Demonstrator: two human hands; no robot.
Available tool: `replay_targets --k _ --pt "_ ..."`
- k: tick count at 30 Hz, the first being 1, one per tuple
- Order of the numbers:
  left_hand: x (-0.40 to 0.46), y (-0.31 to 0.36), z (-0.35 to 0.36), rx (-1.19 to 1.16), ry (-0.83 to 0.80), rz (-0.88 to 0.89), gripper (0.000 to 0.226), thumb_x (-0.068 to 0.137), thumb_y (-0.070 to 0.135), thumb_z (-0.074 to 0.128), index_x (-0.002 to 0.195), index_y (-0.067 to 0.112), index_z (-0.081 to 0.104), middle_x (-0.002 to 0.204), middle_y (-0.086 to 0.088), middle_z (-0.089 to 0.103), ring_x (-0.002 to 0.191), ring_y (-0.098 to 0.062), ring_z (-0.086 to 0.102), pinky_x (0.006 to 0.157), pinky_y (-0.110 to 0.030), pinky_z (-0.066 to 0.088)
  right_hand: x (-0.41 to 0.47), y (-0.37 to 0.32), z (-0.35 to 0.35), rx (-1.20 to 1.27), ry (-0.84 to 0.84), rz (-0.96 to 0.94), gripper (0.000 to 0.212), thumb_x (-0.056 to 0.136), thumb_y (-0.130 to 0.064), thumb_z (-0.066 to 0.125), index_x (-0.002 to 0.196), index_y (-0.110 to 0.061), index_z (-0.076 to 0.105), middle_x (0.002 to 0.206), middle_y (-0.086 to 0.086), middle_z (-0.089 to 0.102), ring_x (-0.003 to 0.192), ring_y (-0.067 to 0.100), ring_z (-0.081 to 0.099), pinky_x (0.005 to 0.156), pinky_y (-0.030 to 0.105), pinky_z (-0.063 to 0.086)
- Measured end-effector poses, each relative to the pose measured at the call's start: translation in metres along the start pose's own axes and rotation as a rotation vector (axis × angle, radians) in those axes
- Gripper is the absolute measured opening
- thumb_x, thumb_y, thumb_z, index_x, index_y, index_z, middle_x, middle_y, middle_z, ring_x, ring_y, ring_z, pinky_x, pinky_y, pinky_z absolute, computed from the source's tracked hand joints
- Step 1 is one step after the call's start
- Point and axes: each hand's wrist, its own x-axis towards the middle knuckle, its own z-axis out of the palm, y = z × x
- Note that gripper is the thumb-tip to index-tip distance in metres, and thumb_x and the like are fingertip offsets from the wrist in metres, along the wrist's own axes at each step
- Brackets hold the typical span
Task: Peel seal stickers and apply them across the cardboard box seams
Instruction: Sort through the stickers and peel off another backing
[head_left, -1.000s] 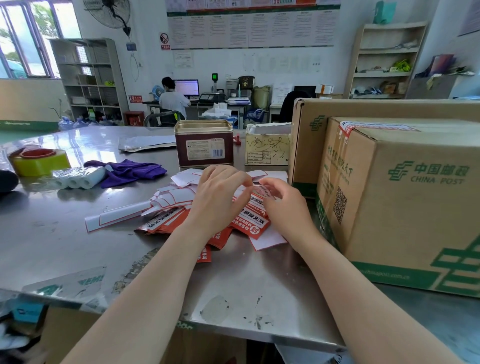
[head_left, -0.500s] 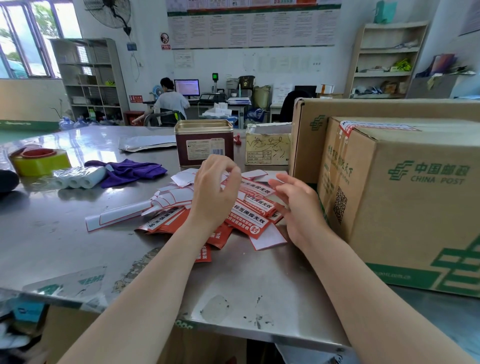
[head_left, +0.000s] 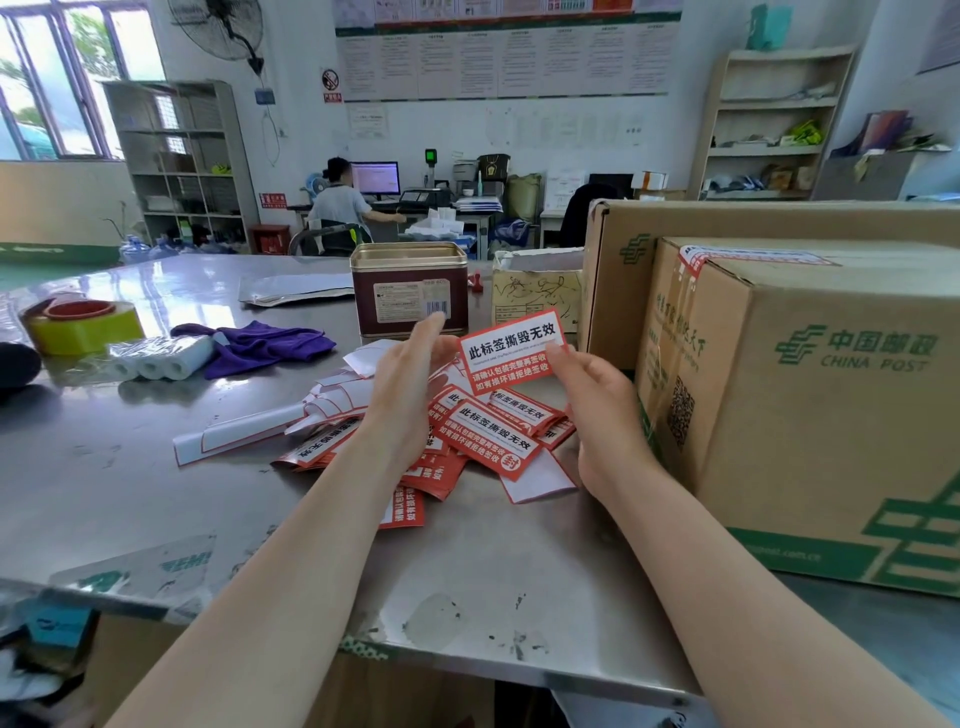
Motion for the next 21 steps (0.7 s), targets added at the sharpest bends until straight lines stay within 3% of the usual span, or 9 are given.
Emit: replay_targets --k 3,6,11,15,18,21 --pt "0.000 -0.002 -0.002 0.048 -0.035 0.019 0.032 0.091 0.033 0.058 0.103 0.005 0.065 0.089 -0.009 0.074 0.068 -0.012 0.071 0.057 -0.019 0.056 0.002 0.003 -0.003 0.004 0.069 -0.040 0.009 0.090 -0.030 0.058 0.085 -0.023 0.061 0.089 -0.003 0.072 0.072 0.010 0.071 0.058 0.021 0.054" --pt "0.000 -0.003 -0.003 0.140 0.006 0.077 0.027 0.091 0.029 0.059 0.106 0.007 0.064 0.088 -0.006 0.073 0.065 -0.006 0.070 0.050 -0.012 0.051 0.003 0.005 -0.003 -0.010 0.089 -0.061 0.010 0.090 -0.029 0.058 0.084 -0.023 0.062 0.084 -0.005 0.072 0.069 0.009 0.070 0.055 0.019 0.052" --pt "0.008 -0.009 -0.006 0.211 0.092 0.126 0.027 0.093 0.031 0.056 0.109 0.010 0.062 0.091 -0.006 0.073 0.075 -0.019 0.073 0.070 -0.035 0.060 0.006 0.011 -0.001 -0.117 0.105 -0.094 0.011 0.090 -0.030 0.059 0.088 -0.023 0.067 0.088 -0.003 0.073 0.070 0.012 0.072 0.064 0.029 0.059" --pt "0.018 -0.015 -0.009 0.312 0.196 0.173 0.024 0.093 0.033 0.056 0.100 0.012 0.065 0.096 -0.006 0.072 0.079 -0.018 0.071 0.073 -0.036 0.059 0.008 0.015 0.000 -0.291 0.136 -0.205 0.020 0.089 -0.032 0.060 0.098 -0.017 0.070 0.111 0.001 0.064 0.081 0.012 0.069 0.063 0.023 0.058" --pt "0.024 -0.018 -0.008 0.390 0.246 0.183 0.018 0.093 0.032 0.054 0.085 0.018 0.063 0.100 -0.005 0.068 0.083 -0.017 0.069 0.069 -0.030 0.058 0.008 0.013 0.002 -0.375 0.149 -0.262 0.023 0.089 -0.031 0.060 0.098 -0.013 0.070 0.112 0.002 0.061 0.081 0.009 0.066 0.057 0.014 0.051" --pt "0.033 -0.019 -0.009 0.456 0.302 0.210 0.022 0.091 0.034 0.056 0.072 0.024 0.060 0.107 -0.007 0.065 0.095 -0.020 0.064 0.083 -0.039 0.054 0.006 0.005 0.006 -0.451 0.155 -0.306 0.023 0.090 -0.030 0.058 0.098 -0.012 0.070 0.109 0.000 0.059 0.073 0.002 0.058 0.055 0.008 0.043"
